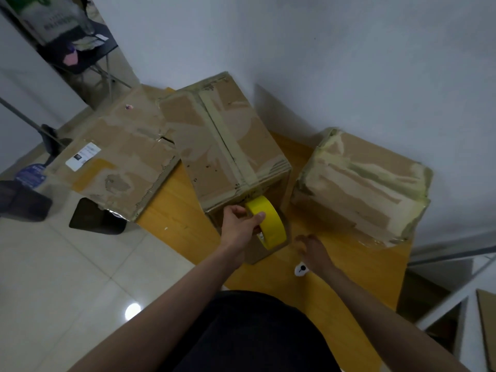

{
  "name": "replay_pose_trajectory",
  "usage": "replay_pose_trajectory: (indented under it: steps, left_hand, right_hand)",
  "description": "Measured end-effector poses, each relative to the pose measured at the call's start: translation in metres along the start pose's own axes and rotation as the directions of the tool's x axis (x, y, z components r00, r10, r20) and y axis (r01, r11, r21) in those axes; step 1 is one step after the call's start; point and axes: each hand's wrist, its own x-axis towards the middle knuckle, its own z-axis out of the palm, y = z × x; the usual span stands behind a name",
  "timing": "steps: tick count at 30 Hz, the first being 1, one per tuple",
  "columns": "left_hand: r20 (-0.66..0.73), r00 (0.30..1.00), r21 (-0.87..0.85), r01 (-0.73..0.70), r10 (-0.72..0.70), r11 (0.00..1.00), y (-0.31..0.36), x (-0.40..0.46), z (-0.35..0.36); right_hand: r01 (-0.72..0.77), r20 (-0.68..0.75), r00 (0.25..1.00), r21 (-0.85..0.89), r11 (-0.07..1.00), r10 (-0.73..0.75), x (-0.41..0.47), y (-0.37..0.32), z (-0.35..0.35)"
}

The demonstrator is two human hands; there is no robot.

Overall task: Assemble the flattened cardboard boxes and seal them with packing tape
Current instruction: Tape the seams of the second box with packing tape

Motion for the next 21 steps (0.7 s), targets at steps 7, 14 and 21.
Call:
replay_pose_trajectory:
  steps: [7,14,21]
  left_hand:
    - [-0.021,1.000,-0.007,0.004,-0.005,1.000,0.002,0.000,0.004]
    - [0.074,0.997,-0.012,-0.013,0.014,1.000,0.002,-0.002,-0.001]
    - [0.118,0.992,0.030,-0.048,0.045,0.998,0.002,-0.003,-0.008]
  right_hand:
    - [0.109,-0.065,0.994,0.757,0.644,-0.092,-0.031,-0.123,-0.083]
    - [0.101,-0.067,0.995,0.743,0.661,-0.078,-0.041,-0.139,-0.086]
    - [0.086,-0.061,0.996,0.751,0.655,-0.061,-0.046,-0.143,-0.084]
